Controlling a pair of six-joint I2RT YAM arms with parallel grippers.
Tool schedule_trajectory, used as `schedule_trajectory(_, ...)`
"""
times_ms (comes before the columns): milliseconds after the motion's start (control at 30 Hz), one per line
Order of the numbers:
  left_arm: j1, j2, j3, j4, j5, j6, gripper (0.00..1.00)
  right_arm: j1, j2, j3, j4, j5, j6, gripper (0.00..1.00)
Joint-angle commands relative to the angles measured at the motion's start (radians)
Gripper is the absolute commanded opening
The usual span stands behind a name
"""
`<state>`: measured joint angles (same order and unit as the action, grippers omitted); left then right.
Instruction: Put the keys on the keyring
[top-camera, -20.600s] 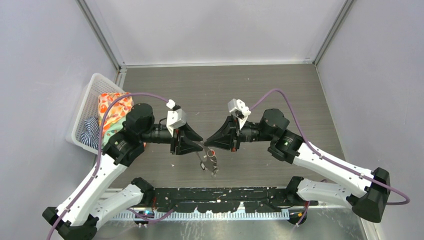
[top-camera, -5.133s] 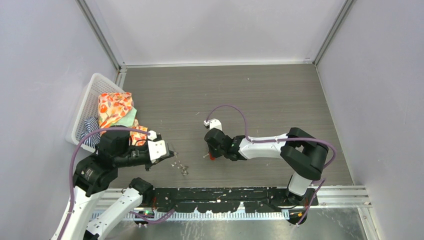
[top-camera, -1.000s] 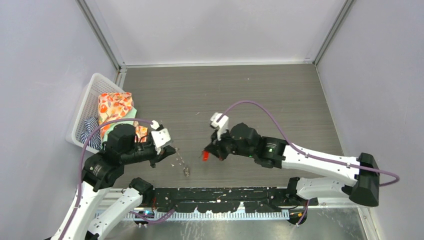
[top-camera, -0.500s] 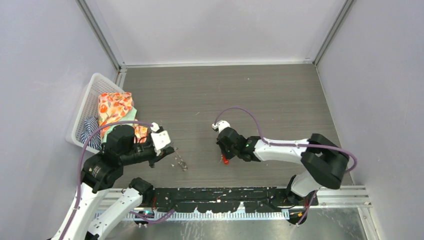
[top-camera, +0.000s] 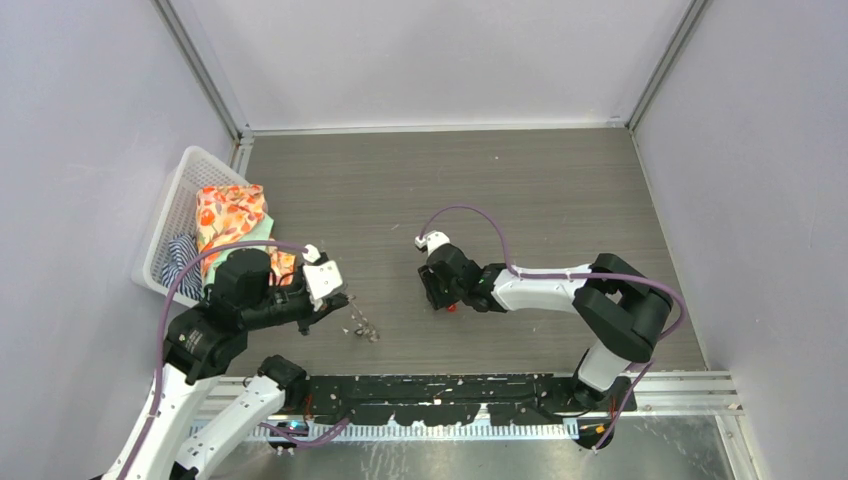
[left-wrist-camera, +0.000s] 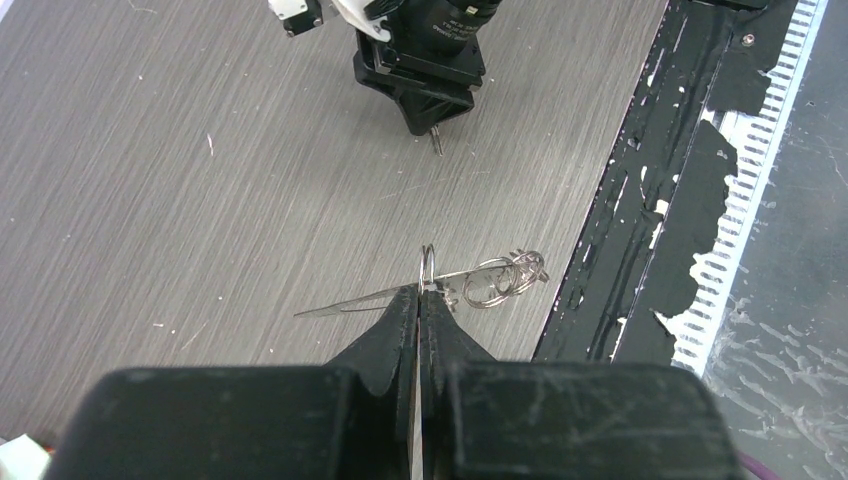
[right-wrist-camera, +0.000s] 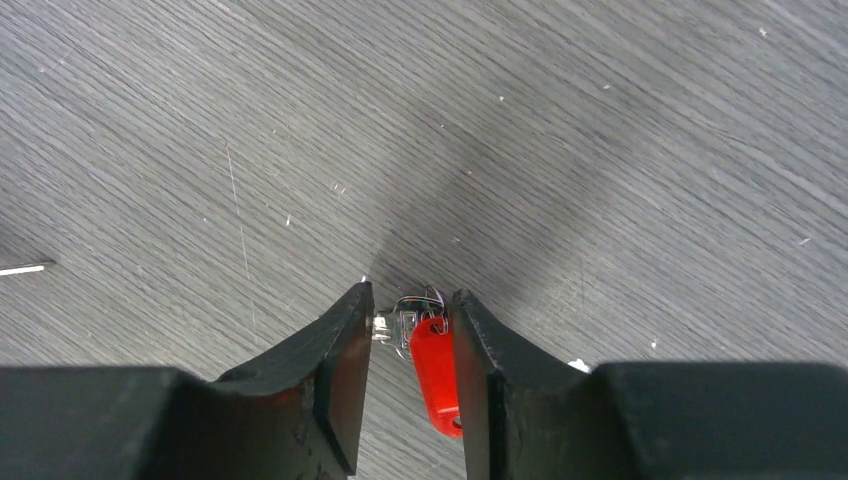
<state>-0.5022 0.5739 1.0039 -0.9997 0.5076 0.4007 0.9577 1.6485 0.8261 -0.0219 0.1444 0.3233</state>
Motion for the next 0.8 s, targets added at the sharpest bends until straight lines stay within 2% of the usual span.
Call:
schedule_trajectory(0, 0.001, 0.006, 0.039, 0.039, 0.004, 0.005, 0.00, -0.002, -0.059, 0.018, 0.017, 0.003, -0.008, 0.42)
schedule_trajectory(100, 0.001, 0.008, 0.041, 0.040, 0.005, 0.003, 0.00, -0.002, -0.093, 0.005, -0.015, 0.008, 0.007, 0.48)
schedule_trajectory(167, 0.001, 0.010, 0.044, 0.045, 0.005, 0.003, 0.00, -0.004, -0.105, -0.007, -0.026, 0.012, 0.020, 0.49)
schedule_trajectory(467, 0.001, 0.009, 0.044, 0.049, 0.000, 0.001, 0.00, -0.058, -0.098, -0.054, 0.019, -0.068, 0.061, 0.42)
schedule_trajectory(767, 0.001, 0.014, 0.047, 0.048, -0.001, 0.003, 0.00, -0.101, -0.067, -0.062, 0.099, -0.192, 0.077, 0.40)
